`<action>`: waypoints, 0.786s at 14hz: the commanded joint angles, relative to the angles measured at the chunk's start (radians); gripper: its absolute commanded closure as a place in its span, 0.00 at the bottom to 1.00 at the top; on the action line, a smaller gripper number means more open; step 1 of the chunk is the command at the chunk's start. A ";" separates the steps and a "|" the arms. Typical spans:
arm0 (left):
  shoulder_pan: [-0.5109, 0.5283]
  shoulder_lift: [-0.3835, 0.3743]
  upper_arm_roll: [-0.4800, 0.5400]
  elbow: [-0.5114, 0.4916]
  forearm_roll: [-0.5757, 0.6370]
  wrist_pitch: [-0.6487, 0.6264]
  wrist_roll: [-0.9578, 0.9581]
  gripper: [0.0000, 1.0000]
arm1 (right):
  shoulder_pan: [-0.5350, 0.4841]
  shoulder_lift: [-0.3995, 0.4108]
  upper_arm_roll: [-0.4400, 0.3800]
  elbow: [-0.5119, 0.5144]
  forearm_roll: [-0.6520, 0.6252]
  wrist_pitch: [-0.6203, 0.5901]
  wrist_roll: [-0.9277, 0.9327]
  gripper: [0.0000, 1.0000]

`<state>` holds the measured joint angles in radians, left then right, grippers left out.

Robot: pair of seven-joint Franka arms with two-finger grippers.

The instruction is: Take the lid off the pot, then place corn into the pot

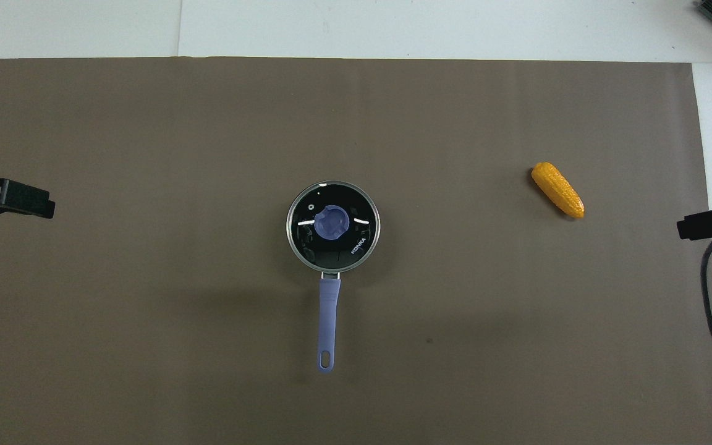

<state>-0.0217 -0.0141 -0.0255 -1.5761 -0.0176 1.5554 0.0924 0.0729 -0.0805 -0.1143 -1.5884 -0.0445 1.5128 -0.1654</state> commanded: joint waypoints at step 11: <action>-0.015 0.000 0.007 0.004 0.015 -0.032 0.009 0.00 | -0.004 -0.015 0.001 -0.008 0.015 0.000 -0.019 0.00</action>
<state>-0.0218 -0.0133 -0.0266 -1.5765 -0.0176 1.5479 0.0931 0.0729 -0.0805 -0.1143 -1.5884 -0.0445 1.5128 -0.1654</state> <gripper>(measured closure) 0.000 0.000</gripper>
